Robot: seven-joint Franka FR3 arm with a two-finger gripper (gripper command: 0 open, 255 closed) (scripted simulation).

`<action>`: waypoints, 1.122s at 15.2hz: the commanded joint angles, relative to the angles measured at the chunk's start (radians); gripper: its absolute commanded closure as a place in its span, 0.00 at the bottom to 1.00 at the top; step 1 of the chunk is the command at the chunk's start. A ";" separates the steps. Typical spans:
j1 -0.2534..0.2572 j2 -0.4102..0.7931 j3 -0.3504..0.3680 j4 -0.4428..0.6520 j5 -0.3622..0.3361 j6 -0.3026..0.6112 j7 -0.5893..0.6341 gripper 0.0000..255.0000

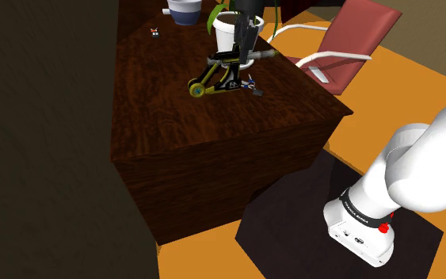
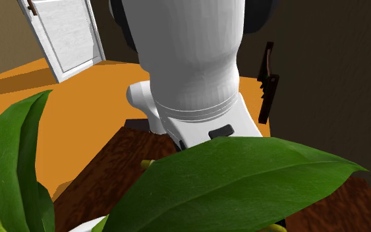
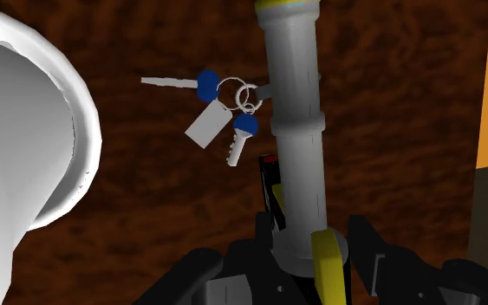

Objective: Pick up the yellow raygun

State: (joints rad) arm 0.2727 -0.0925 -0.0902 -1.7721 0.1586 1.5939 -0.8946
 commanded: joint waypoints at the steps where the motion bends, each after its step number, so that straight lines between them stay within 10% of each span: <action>1: 0.001 0.003 0.001 0.001 0.001 0.000 0.001 1.00; 17: -0.002 0.057 -0.004 0.272 0.008 -0.216 0.027 1.00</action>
State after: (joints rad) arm 0.2707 -0.0357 -0.0947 -1.5105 0.1657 1.3877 -0.8689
